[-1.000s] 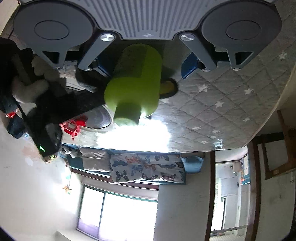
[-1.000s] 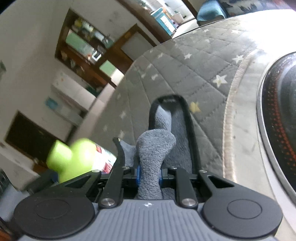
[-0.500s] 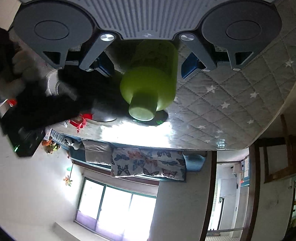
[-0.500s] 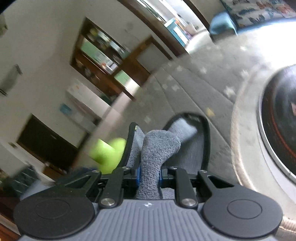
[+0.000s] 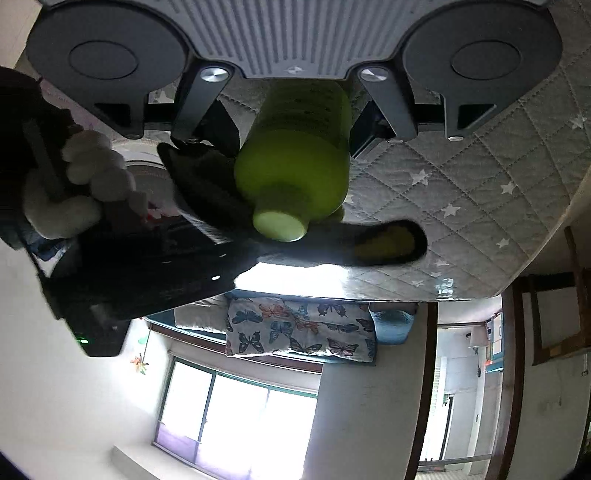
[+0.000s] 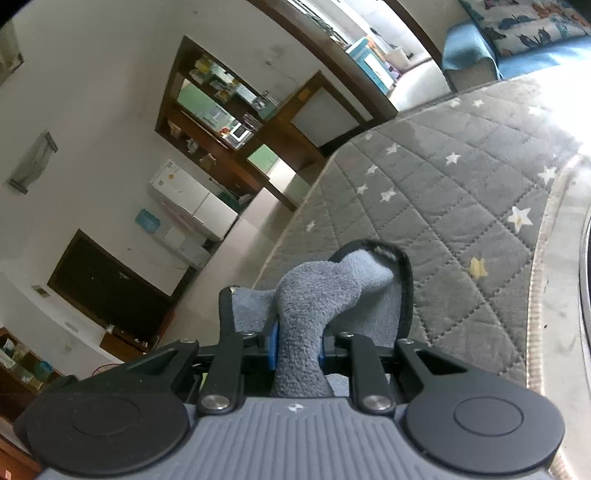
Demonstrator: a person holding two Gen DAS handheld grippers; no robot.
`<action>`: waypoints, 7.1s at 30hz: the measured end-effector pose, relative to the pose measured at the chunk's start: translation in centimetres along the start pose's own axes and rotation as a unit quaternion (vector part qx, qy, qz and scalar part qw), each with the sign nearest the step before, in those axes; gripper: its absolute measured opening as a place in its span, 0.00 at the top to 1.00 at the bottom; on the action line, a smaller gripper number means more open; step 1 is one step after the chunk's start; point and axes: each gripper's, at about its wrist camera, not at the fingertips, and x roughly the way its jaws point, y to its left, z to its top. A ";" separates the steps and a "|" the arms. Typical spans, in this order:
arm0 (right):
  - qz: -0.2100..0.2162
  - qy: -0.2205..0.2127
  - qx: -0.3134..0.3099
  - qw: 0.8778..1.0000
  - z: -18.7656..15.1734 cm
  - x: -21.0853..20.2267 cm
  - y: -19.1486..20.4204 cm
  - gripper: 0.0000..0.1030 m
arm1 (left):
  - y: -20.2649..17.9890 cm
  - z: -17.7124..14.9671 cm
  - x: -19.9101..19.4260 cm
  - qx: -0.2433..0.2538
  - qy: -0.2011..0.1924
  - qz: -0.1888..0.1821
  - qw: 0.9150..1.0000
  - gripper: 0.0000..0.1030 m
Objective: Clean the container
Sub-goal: 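Wipe the bottle cap and shoulder again with the right tool's cloth while left holds, then rub the cloth over the bottle with the right tool while the left tool holds it, then wipe the bottle shoulder with the right tool's cloth while the left tool holds it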
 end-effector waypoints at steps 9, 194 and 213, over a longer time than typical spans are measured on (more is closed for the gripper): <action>-0.051 0.040 -0.011 0.998 -2.0 1.2 -1.7 0.83 | 0.4 -0.4 -0.8 -0.005 0.002 0.002 1.000 0.31; -0.099 -0.034 0.003 0.994 -3.5 -6.5 -3.5 0.84 | -3.1 0.7 0.2 0.054 -0.075 -0.018 0.996 0.16; -0.028 -0.067 0.022 0.997 -2.9 -7.8 -1.9 0.84 | -3.4 -1.9 2.7 0.015 -0.023 0.014 1.000 0.29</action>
